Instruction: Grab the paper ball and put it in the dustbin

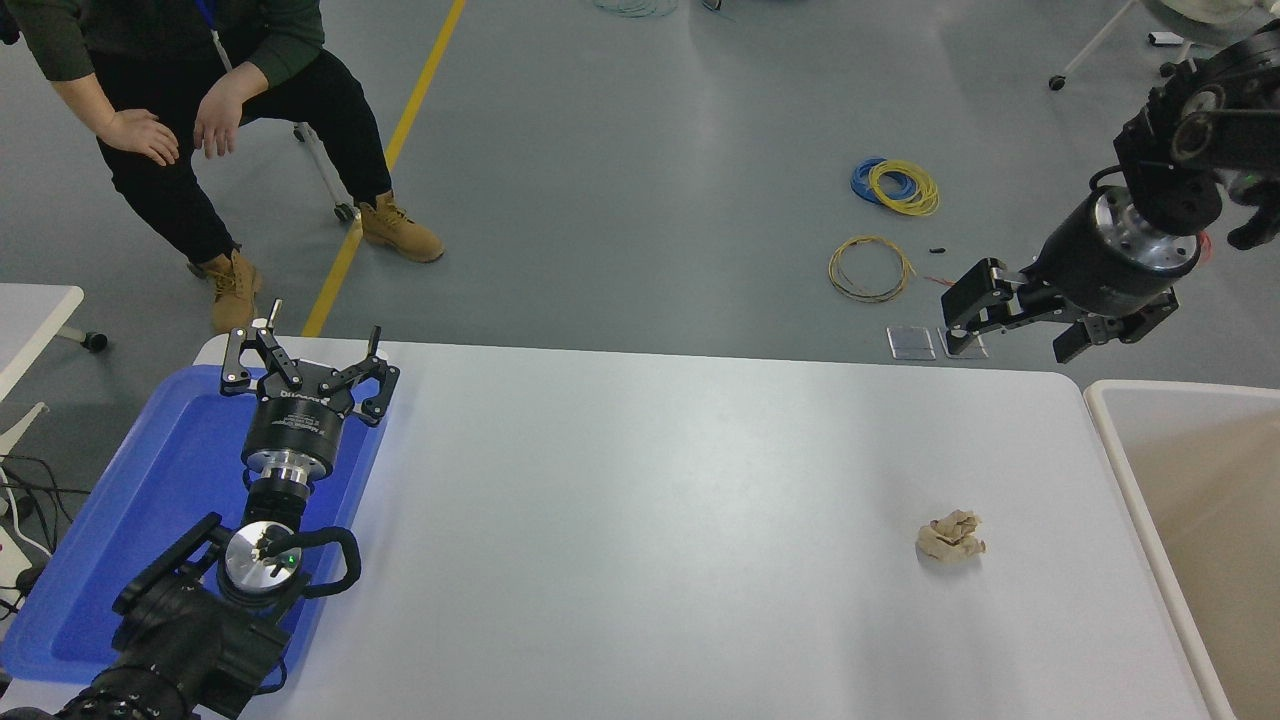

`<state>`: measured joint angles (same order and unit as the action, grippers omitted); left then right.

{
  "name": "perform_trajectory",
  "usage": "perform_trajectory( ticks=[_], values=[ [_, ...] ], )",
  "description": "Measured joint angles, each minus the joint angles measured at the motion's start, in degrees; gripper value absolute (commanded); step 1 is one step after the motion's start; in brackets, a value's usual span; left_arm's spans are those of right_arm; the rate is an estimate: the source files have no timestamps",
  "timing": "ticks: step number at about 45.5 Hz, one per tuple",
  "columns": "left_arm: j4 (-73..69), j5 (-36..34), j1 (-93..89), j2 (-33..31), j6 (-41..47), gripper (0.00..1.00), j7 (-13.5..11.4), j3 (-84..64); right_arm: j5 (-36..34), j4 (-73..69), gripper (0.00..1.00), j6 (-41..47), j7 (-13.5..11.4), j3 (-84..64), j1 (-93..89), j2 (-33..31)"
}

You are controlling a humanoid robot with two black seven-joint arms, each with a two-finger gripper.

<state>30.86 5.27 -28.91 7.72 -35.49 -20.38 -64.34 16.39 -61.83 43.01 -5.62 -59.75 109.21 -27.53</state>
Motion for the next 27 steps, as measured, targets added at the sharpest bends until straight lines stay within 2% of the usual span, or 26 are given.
perform_trajectory(
  ticks=[27],
  values=[
    [-0.01,0.01,0.03,0.01,0.05,1.00,-0.01,0.00,0.05,4.46,1.00,-17.30,0.21,0.38,-17.62,0.86]
  ],
)
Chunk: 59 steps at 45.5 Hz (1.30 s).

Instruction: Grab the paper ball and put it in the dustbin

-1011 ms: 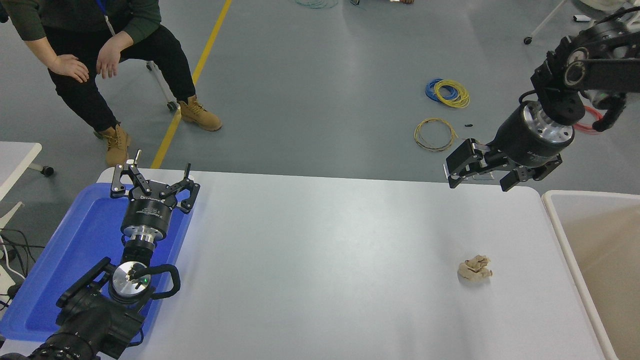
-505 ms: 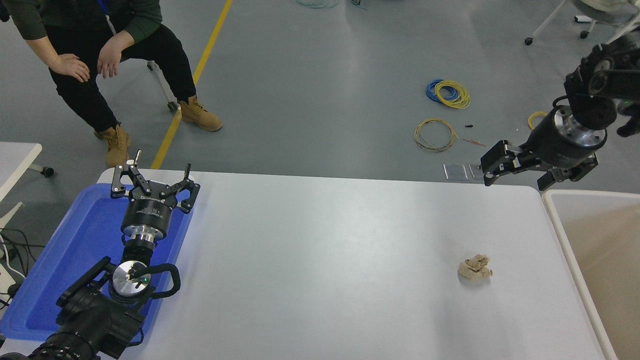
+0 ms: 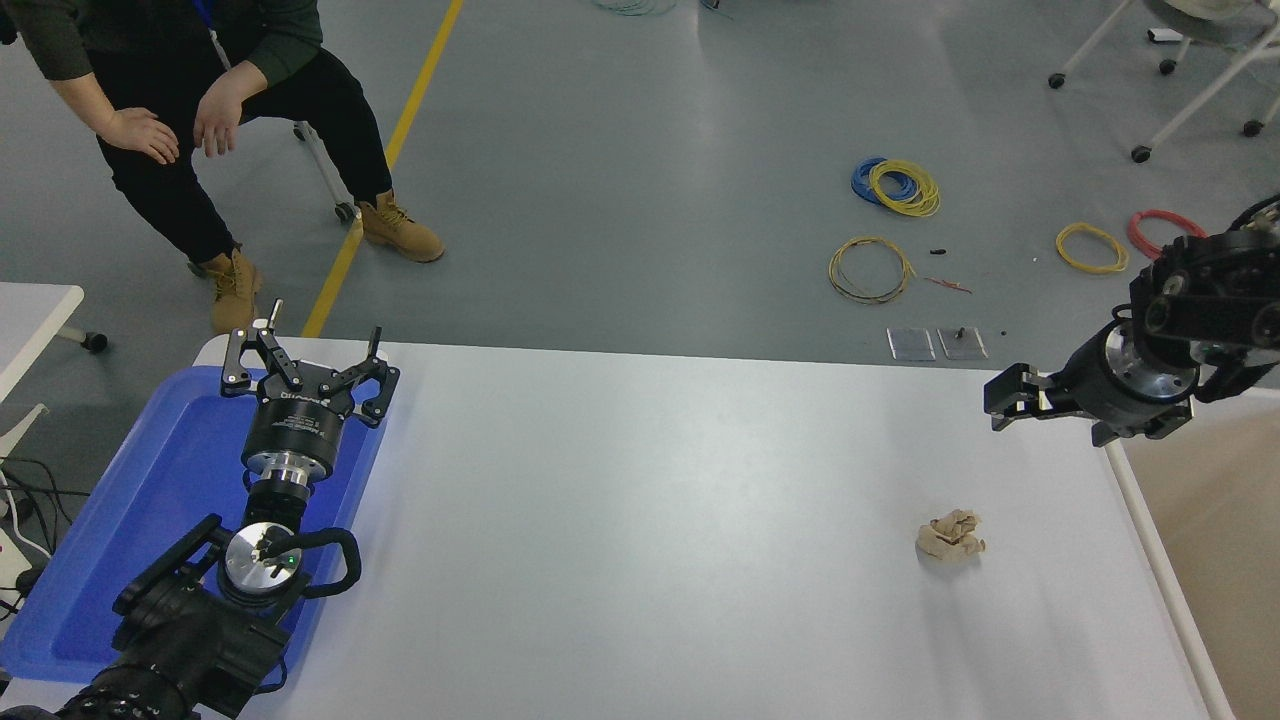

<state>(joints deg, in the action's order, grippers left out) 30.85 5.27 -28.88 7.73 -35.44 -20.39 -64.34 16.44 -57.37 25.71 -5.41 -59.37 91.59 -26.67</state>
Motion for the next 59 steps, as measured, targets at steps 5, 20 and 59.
perform_trajectory(
  ticks=[5,20,59],
  values=[
    [0.00,0.00,0.00,0.00,0.01,1.00,0.00,0.00,-0.06,0.86,1.00,-2.39,0.10,1.74,-2.44,0.54],
    [0.00,0.00,-0.01,0.00,0.00,1.00,-0.01,0.00,0.13,3.29,1.00,-7.86,0.36,6.13,-9.53,2.25],
    [0.00,0.00,-0.01,-0.01,-0.03,1.00,0.00,0.00,3.89,7.42,0.99,-19.26,0.58,8.45,-21.95,8.49]
  ],
)
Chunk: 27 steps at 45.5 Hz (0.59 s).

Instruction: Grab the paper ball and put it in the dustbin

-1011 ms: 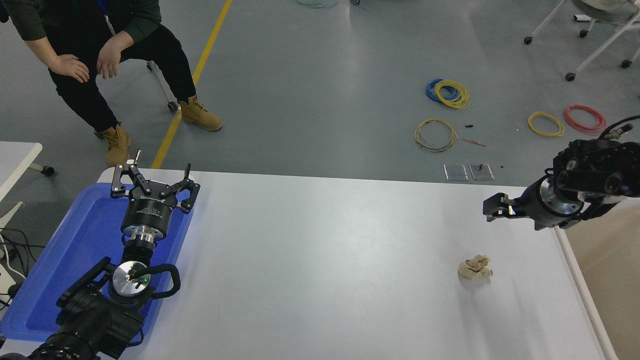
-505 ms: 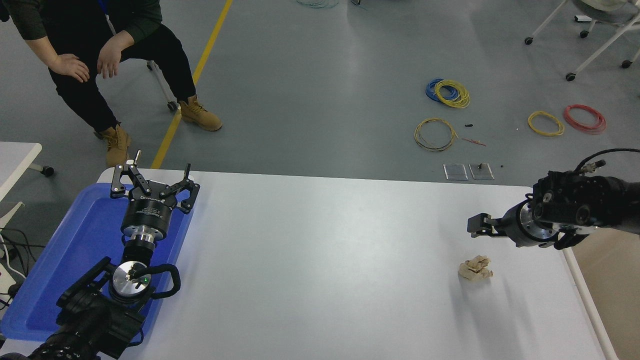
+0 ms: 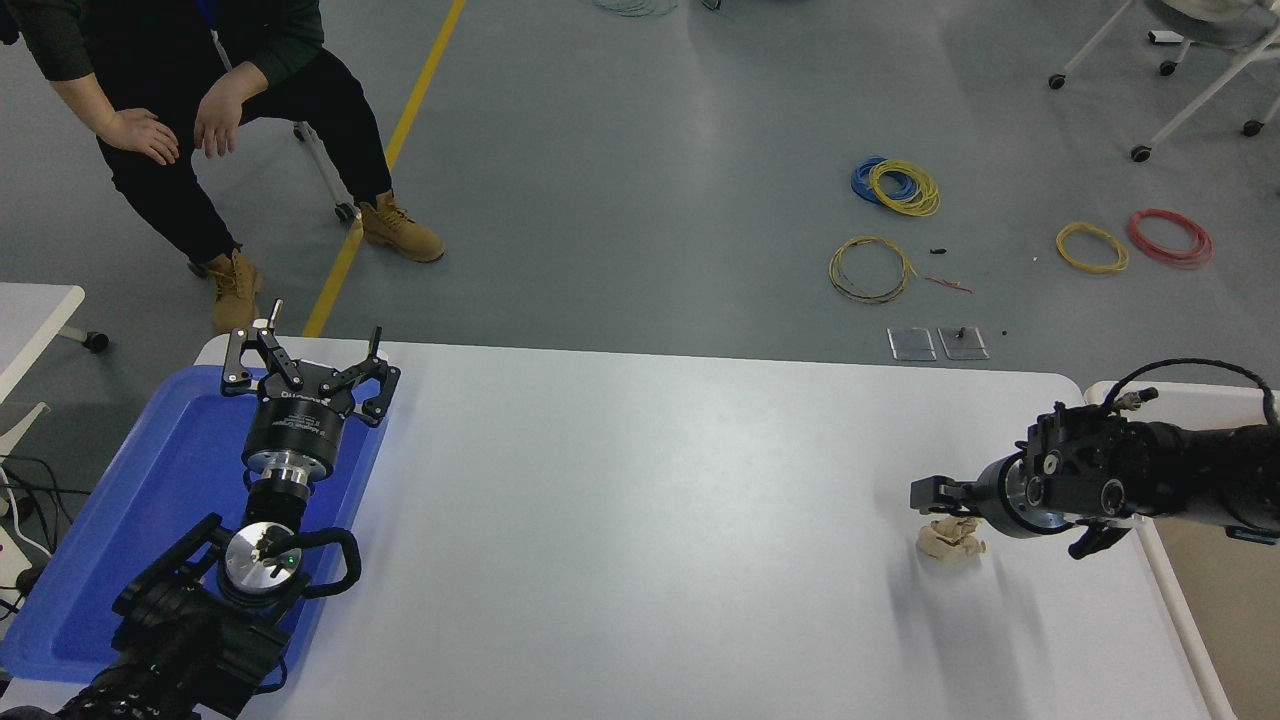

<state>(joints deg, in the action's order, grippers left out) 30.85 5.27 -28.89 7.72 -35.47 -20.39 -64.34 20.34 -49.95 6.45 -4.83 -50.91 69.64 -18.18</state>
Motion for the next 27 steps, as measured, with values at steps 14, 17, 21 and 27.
perform_trajectory(
  ticks=[14,17,21,27],
  values=[
    [0.00,0.00,0.00,0.01,0.00,1.00,0.01,0.00,0.11,0.55,0.96,-1.87,0.03,0.15,-2.11,0.41],
    [0.00,0.00,-0.01,0.01,0.00,1.00,0.01,0.00,0.12,0.76,0.96,-2.08,0.05,0.17,-2.45,0.45],
    [0.00,0.00,-0.02,0.01,0.00,1.00,0.01,0.00,0.12,0.96,0.94,-2.25,0.06,0.18,-2.78,0.50],
    [0.00,0.00,-0.03,0.00,0.00,1.00,0.01,0.00,0.13,1.16,0.85,-2.42,0.12,0.19,-3.10,0.59]
  ],
)
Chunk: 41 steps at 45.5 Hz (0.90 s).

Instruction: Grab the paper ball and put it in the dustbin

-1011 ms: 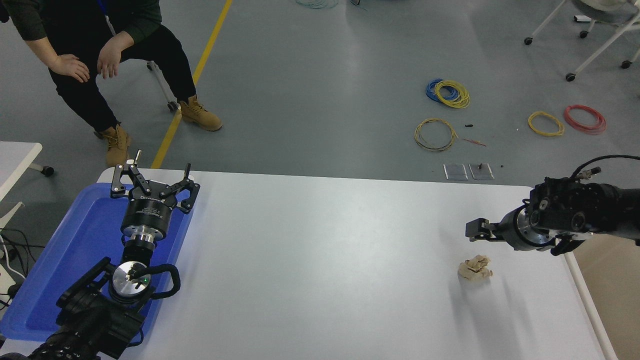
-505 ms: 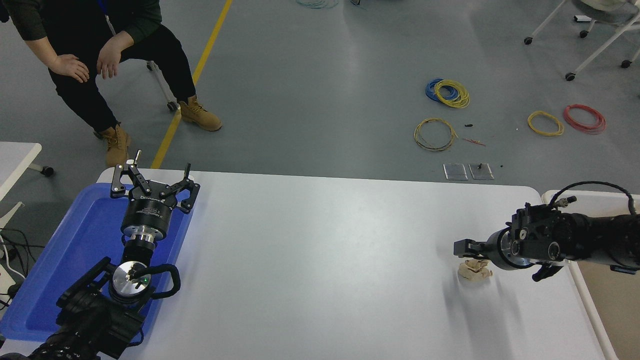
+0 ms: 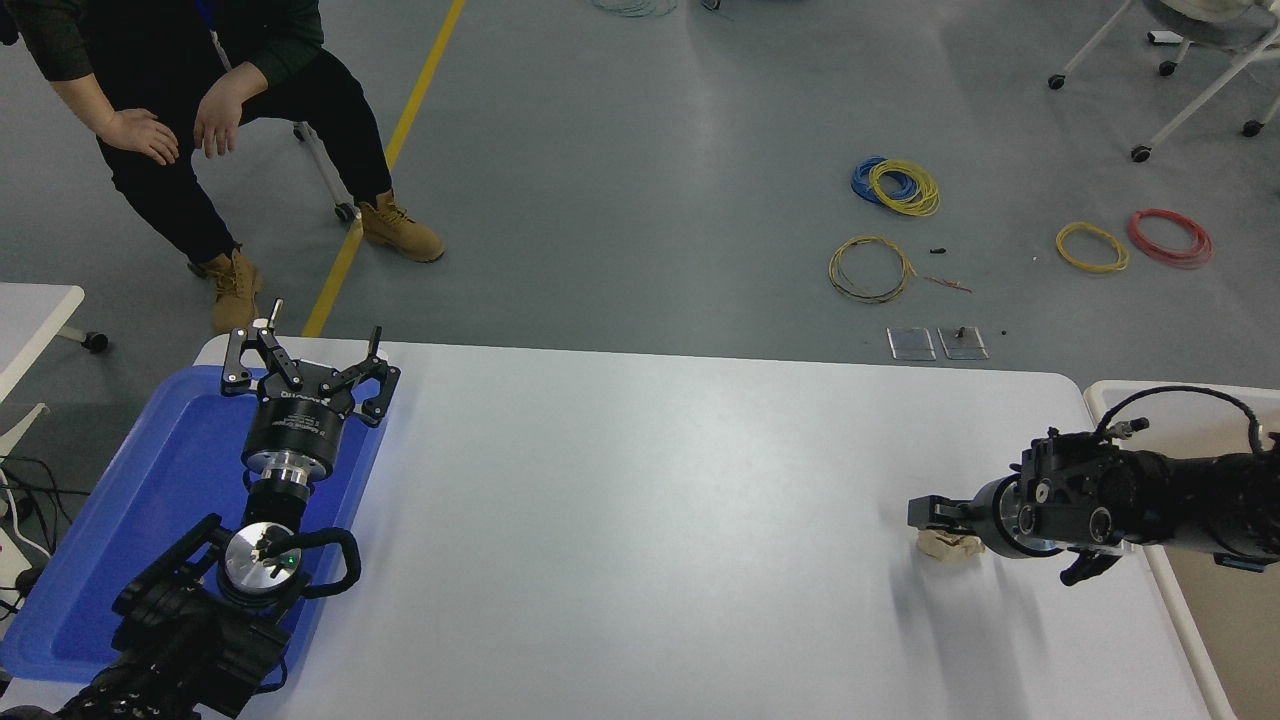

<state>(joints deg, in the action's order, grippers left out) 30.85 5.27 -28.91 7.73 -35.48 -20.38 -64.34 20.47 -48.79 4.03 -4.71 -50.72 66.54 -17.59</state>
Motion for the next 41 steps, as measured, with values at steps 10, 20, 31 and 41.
perform_trajectory(
  ticks=[10,20,31,41],
  values=[
    [0.00,0.00,0.00,-0.02,0.00,1.00,0.00,0.00,0.12,0.23,0.29,-0.16,0.73,0.01,-0.68,0.99],
    [0.00,0.00,0.00,-0.02,0.00,1.00,0.00,0.00,0.78,0.26,0.00,-0.20,1.02,-0.14,-0.78,1.99],
    [0.00,0.00,0.00,-0.01,0.00,1.00,0.00,0.00,1.06,-0.02,0.00,-0.03,1.33,-0.71,0.28,1.93],
    [0.00,0.00,0.00,-0.03,0.00,1.00,0.00,0.00,1.13,-1.45,0.00,0.41,2.81,-2.24,3.82,-0.21]
  ],
)
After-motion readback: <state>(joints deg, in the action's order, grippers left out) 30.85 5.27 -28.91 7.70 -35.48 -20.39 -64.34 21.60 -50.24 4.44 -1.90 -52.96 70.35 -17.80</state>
